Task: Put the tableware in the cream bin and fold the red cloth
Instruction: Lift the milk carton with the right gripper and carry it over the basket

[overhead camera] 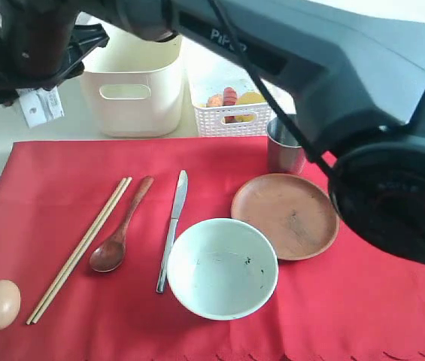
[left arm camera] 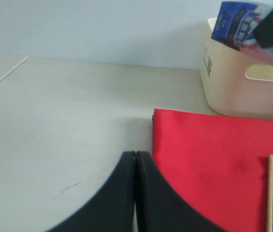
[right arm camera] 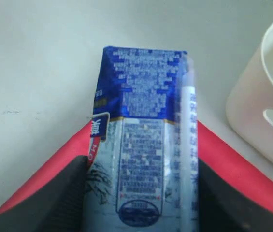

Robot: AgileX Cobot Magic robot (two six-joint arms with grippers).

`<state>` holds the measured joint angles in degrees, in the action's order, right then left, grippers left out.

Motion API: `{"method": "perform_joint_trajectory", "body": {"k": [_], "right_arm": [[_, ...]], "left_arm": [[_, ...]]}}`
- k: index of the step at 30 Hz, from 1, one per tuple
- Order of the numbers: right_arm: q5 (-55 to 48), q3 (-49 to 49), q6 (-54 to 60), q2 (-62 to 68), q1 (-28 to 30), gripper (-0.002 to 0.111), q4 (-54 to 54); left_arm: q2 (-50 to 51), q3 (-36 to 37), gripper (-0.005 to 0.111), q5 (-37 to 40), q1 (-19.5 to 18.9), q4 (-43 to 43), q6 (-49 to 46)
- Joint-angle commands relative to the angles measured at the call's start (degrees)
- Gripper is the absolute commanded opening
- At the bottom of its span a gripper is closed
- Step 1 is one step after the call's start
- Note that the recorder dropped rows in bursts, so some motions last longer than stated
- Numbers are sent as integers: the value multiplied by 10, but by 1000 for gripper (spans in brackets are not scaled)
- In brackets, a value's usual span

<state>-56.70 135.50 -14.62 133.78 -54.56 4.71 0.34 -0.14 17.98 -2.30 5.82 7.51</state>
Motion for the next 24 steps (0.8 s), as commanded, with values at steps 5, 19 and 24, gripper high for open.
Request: {"method": "perform_joint_trajectory", "body": {"k": [5,19,24], "right_arm": [[-9,2,34,-56,0,0,2],[-42,2,57,-84,0,0,87],[-49,2,55,-100,8,0,99]], "left_arm": [[-3,1,0,-1,0,-1,0],[-3,1,0,-1,0,-1,0],[-3,1,0,-1,0,-1,0]]}}
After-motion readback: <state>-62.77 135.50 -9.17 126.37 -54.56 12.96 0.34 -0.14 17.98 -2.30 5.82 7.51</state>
